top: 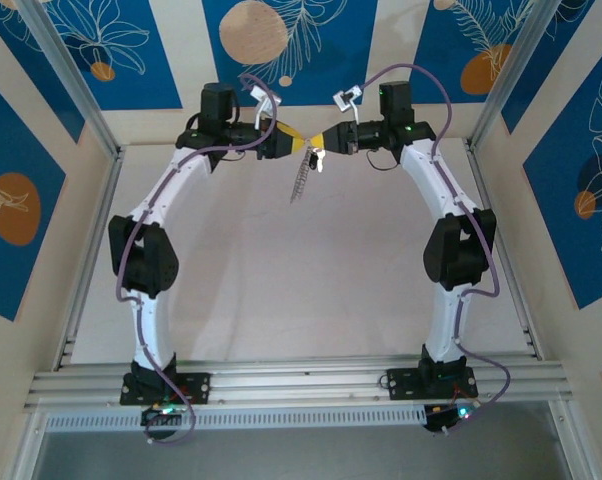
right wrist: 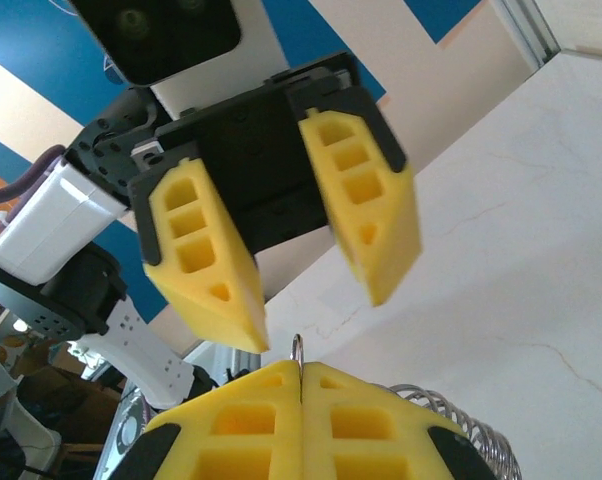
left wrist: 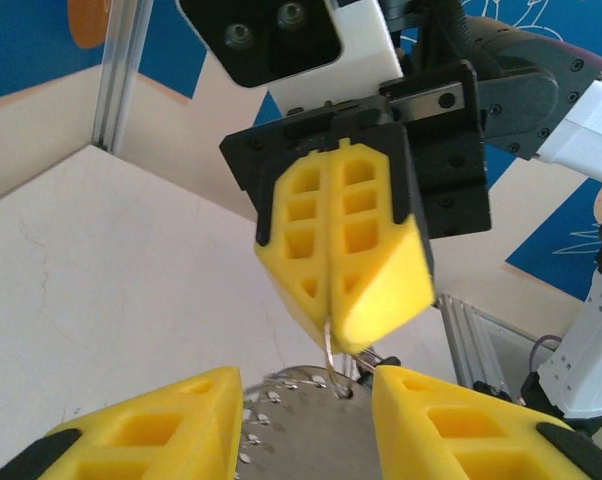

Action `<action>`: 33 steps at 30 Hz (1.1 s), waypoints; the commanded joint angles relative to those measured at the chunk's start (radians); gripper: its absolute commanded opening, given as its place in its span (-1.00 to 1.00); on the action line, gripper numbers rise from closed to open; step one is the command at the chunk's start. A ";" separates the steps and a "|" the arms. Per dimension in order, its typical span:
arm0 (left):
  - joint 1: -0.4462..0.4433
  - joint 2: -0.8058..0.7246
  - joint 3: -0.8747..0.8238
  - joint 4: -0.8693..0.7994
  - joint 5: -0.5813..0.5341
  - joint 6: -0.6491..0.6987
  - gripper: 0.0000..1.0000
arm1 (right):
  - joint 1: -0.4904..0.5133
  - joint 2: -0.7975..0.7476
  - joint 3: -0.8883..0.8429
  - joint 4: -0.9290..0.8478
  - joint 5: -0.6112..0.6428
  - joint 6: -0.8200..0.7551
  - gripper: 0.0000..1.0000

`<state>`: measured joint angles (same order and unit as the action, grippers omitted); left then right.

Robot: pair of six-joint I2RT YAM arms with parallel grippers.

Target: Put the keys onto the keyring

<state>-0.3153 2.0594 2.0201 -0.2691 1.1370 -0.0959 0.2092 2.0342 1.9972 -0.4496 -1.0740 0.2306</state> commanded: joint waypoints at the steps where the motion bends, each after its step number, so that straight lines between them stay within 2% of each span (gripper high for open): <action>1: 0.011 0.013 0.054 -0.036 0.063 0.016 -0.23 | 0.005 0.011 0.047 -0.042 -0.040 -0.030 -1.00; 13: 0.007 0.030 0.043 0.019 0.092 -0.041 -0.25 | 0.015 0.023 0.053 -0.037 -0.037 -0.027 -1.00; 28: -0.008 0.042 0.045 0.046 0.105 -0.077 -0.40 | 0.020 0.021 0.052 -0.021 -0.040 -0.017 -1.00; 33: -0.012 0.041 0.046 0.035 0.111 -0.073 -0.50 | 0.021 0.017 0.052 -0.018 -0.043 -0.015 -1.00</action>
<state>-0.3202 2.0850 2.0396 -0.2409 1.2057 -0.1745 0.2226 2.0506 2.0140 -0.4644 -1.0748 0.2157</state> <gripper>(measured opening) 0.258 0.057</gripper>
